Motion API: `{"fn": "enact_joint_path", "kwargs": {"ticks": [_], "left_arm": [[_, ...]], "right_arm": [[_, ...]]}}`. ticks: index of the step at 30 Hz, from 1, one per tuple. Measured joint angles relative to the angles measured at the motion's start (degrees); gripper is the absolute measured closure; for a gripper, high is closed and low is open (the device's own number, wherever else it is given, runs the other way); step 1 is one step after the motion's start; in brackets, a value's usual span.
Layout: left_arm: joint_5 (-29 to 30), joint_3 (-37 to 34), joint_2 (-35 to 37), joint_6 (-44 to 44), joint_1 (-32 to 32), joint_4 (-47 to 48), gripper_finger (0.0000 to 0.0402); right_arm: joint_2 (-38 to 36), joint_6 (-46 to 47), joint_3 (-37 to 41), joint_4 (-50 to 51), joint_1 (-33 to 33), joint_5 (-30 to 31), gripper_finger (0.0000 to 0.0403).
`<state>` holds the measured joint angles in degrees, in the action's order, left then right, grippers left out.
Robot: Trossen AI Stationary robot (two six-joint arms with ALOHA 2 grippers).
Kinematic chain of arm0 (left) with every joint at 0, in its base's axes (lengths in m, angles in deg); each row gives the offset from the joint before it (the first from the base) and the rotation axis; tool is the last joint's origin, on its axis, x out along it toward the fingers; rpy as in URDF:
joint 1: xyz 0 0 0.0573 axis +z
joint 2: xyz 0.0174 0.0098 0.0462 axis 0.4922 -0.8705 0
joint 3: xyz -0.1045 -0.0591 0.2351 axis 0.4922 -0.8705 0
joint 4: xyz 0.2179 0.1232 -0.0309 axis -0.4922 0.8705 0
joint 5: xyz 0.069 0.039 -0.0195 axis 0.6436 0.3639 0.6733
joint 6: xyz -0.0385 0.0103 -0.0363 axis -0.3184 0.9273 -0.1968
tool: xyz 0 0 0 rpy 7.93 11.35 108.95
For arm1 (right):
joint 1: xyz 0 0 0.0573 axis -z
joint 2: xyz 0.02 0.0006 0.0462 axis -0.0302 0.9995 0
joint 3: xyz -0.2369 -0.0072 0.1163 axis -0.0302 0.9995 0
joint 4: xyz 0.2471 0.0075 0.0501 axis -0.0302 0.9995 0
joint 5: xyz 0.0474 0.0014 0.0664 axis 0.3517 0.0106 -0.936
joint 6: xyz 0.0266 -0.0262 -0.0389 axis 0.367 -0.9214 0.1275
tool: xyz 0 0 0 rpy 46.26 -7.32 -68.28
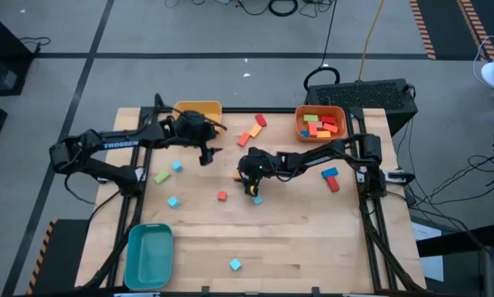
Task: Sort blocks by size
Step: Put the small yellow block into the yellow bin
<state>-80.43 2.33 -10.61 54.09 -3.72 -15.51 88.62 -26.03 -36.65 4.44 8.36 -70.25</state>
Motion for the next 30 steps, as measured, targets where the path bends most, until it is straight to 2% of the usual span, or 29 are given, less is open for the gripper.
{"fn": "enact_joint_path", "kwargs": {"ticks": [5, 10, 13, 17, 21, 30], "left_arm": [[0.1, -3.2, 0.0, -0.1, -2.4, -3.9, 0.0093], [0.1, -5.1, 0.0, -1.1, -4.6, -4.9, 0.0093], [0.1, -6.5, 0.0, -1.1, -5.8, -7.0, 0.0093], [-0.4, -8.9, 0.0, 0.2, -7.6, -10.1, 0.0093], [-0.5, -10.2, 0.0, 4.4, -10.0, -10.2, 0.0093], [3.3, -11.2, 0.0, 19.2, -18.0, -10.2, 0.0097]], "right_arm": [[2.6, -0.1, 0.0, -3.5, 0.0, -0.1, 0.0181], [3.4, 1.2, 0.0, -3.0, 0.0, -0.1, 0.0190], [3.4, 1.4, 0.0, -2.8, 0.0, -0.1, 0.0221], [3.4, 1.8, 0.0, -3.2, 0.0, -0.1, 0.0289], [3.4, 3.2, 0.0, -3.4, 0.0, -0.5, 0.0291], [2.6, 12.4, 0.0, -10.2, 3.3, -13.3, 0.0291]]}}
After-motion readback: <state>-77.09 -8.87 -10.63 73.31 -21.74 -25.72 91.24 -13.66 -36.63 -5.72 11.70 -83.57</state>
